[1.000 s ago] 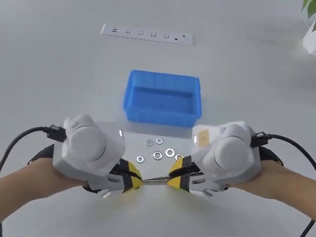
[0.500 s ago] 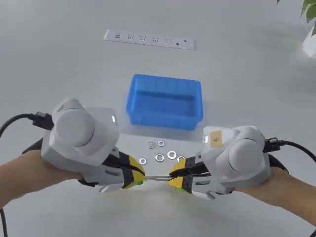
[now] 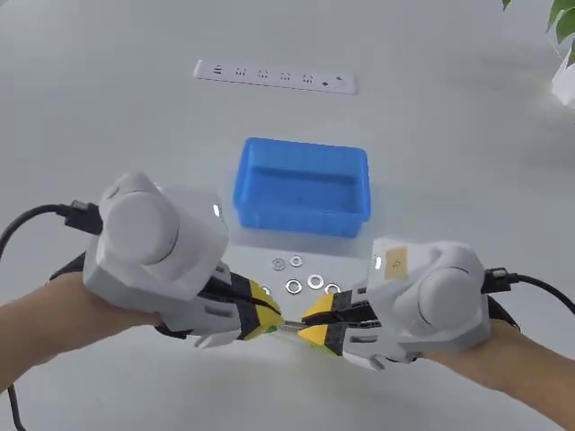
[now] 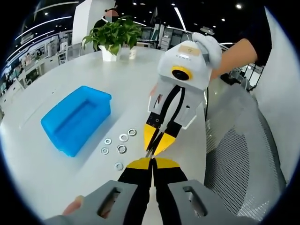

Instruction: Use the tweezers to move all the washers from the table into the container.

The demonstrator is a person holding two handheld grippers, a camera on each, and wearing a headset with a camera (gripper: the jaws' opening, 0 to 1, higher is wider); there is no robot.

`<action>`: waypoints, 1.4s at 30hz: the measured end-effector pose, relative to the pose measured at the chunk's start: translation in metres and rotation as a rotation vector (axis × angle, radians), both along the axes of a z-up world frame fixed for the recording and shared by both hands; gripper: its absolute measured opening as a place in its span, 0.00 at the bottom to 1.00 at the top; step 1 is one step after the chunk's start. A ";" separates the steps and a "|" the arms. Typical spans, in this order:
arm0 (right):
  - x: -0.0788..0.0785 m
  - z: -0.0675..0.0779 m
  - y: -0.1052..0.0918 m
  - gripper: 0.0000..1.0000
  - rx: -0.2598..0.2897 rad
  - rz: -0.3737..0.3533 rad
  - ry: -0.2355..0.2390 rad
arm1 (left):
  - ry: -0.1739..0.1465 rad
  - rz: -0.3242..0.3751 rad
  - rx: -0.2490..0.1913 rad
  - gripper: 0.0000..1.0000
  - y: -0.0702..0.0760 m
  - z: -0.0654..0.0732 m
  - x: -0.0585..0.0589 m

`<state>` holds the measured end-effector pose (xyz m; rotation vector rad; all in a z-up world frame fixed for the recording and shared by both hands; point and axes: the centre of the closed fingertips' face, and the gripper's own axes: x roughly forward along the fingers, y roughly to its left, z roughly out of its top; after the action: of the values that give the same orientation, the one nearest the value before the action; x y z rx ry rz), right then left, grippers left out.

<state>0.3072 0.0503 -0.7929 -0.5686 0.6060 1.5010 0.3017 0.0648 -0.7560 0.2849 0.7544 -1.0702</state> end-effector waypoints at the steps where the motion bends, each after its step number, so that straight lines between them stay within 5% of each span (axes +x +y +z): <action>1: 0.000 0.000 0.000 0.08 -0.002 0.006 -0.004 | -0.008 0.001 0.023 0.04 0.004 -0.005 0.001; 4: -0.001 0.000 0.001 0.08 -0.009 0.018 -0.001 | -0.005 0.001 0.046 0.05 0.009 -0.016 0.002; 7: -0.001 -0.001 0.000 0.08 -0.024 0.030 -0.008 | -0.028 -0.020 0.121 0.09 0.019 -0.030 0.006; 16: 0.000 0.000 0.001 0.08 -0.026 0.029 -0.006 | -0.025 -0.099 0.188 0.16 0.020 -0.050 0.007; 17: -0.001 0.000 0.001 0.08 -0.027 0.034 -0.007 | -0.056 -0.114 0.168 0.15 0.015 -0.048 0.011; 18: -0.002 0.000 0.001 0.08 -0.029 0.038 -0.010 | -0.032 -0.107 0.177 0.14 0.016 -0.051 0.010; 24: 0.003 0.001 -0.001 0.08 -0.047 0.050 -0.039 | -0.038 -0.215 0.185 0.06 0.005 -0.050 0.001; 25: 0.002 0.001 -0.001 0.08 -0.048 0.052 -0.033 | -0.075 -0.220 0.209 0.06 0.006 -0.050 0.004; 33: -0.008 -0.005 -0.004 0.08 -0.077 0.103 -0.055 | -0.043 -0.213 0.182 0.06 0.003 -0.040 -0.007; 42: -0.009 0.002 -0.002 0.08 -0.062 0.132 -0.068 | -0.066 -0.236 0.165 0.05 0.001 -0.020 -0.009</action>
<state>0.2985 0.0482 -0.7912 -0.7159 0.5724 1.5841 0.2927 0.0658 -0.7762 0.5591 0.7638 -1.2160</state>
